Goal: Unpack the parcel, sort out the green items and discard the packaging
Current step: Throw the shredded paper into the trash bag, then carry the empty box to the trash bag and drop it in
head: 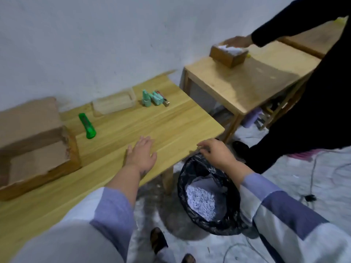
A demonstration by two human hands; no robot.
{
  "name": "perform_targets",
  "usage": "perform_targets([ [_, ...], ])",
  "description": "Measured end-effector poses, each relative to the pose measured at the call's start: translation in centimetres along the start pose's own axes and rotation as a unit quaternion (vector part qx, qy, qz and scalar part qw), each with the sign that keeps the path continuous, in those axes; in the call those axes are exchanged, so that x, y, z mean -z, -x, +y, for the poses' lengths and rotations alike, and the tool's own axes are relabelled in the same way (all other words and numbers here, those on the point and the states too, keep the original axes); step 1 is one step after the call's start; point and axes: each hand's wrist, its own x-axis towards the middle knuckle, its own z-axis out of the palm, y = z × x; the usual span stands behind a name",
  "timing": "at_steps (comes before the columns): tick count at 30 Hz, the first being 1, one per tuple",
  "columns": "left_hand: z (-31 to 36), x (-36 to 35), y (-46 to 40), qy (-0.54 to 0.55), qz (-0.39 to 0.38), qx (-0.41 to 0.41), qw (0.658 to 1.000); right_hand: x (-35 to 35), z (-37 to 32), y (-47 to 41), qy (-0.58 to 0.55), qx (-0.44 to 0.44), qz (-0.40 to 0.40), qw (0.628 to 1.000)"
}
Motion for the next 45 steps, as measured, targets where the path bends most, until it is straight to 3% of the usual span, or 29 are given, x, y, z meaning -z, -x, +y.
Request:
perform_targets([
  [12,-14.4,9.8,11.1,0.039,0.171,0.173,0.969,-3.3,-19.0,-3.1,0.033,0.215,-0.068,0.974],
  [16,-21.1,11.8,14.2,0.029,0.183,0.235,0.954,-6.2,-25.6,-4.2,0.028,0.255,-0.081,0.963],
  [21,-28.2,13.1,15.3,0.072,0.191,0.258,0.944,-10.4,-32.5,-6.8,0.014,0.229,-0.098,0.968],
  [29,-35.5,14.7,9.8,0.200,0.143,0.259,0.934,-15.7,-38.5,-12.6,0.017,0.155,-0.145,0.977],
  [34,-36.9,14.2,7.3,0.242,0.114,0.257,0.929,-17.7,-38.4,-13.9,-0.021,0.110,-0.115,0.987],
  [41,-36.4,14.2,7.3,0.287,0.162,0.259,0.908,-17.8,-37.3,-13.7,-0.070,0.101,-0.082,0.989],
  [45,-34.5,15.0,7.5,0.278,0.201,0.204,0.917,-15.7,-36.0,-12.3,-0.128,0.113,-0.032,0.985],
])
